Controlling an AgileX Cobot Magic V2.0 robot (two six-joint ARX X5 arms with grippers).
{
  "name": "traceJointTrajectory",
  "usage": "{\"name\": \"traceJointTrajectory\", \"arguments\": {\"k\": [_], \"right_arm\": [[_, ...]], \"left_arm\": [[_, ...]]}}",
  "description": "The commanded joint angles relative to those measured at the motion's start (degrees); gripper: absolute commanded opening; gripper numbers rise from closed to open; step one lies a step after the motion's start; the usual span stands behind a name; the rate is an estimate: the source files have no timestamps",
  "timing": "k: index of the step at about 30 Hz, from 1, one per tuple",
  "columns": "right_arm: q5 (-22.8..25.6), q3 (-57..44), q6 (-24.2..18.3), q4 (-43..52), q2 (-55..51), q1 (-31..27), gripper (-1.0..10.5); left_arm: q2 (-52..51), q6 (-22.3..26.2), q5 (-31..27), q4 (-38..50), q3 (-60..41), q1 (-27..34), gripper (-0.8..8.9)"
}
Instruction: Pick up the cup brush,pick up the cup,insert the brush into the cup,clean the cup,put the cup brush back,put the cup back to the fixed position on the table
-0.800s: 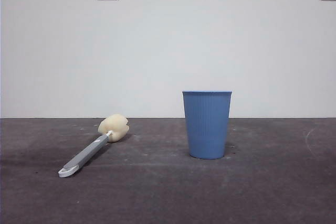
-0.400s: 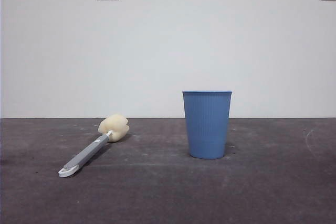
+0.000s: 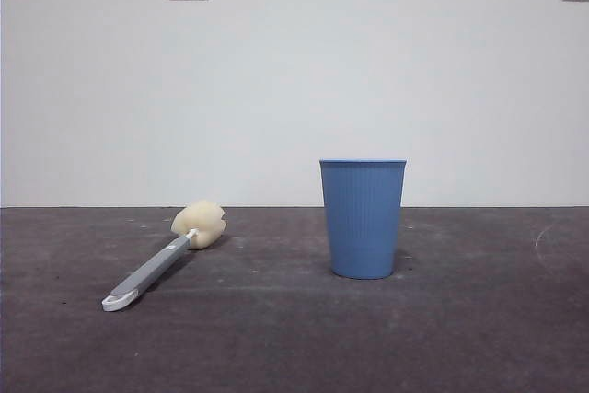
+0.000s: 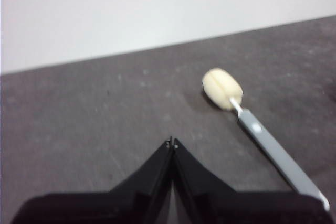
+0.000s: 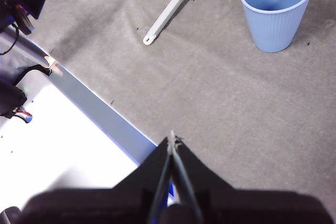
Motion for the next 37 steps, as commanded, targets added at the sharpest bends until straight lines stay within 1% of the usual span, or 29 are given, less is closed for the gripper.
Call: {"name": "traceJointTrajectory", "arguments": {"k": [1,6,28,30,32,34,37], "right_arm": [[0.2,0.1,0.3,0.2,0.0,0.1,0.0],[0.2,0.1,0.3,0.0,0.0,0.1,0.0],[0.2,0.1,0.3,0.0,0.0,0.1,0.0],[1.6,0.1,-3.5,0.6,-0.6,-0.1,0.0],[5.2,0.1,-5.0,2.4,-1.7,-0.7,0.0],[9.2,-0.1,-5.7,6.7,-3.3,-1.7,0.0],[9.3,-1.7,-7.6,15.1,-7.3,-3.8,0.0]], "left_arm": [[-0.9,-1.1,0.3,-3.4,-0.8,0.2,-0.04],[-0.9,-3.5,0.4,-2.8,-0.8,0.2,-0.04],[-0.9,-3.4,0.3,-2.5,-0.8,0.4,-0.04],[-0.9,-3.4,0.3,-2.5,-0.8,0.3,-0.04],[-0.9,-3.4,0.3,-2.5,-0.8,0.4,-0.04],[-0.9,-3.4,0.4,-2.5,-0.8,0.4,-0.04],[-0.9,-3.4,0.3,-2.5,-0.8,0.4,-0.04]]}}
